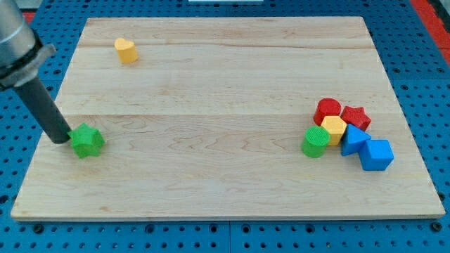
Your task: Push the green star below to the green circle
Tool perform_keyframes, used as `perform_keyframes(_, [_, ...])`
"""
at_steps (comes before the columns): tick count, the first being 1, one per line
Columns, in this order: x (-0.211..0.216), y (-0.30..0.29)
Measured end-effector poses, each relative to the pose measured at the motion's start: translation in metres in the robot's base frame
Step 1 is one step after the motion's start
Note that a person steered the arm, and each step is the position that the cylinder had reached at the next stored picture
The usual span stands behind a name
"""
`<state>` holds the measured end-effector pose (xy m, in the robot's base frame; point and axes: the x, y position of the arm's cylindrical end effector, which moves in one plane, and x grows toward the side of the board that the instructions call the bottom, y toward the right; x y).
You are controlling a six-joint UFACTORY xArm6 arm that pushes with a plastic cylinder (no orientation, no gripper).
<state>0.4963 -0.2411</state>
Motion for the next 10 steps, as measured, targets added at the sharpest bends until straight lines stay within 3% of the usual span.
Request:
perform_keyframes(3, [0.043,0.072])
perform_keyframes(5, [0.007,0.084])
perform_keyframes(7, [0.009,0.193])
perform_keyframes(10, [0.014,0.303])
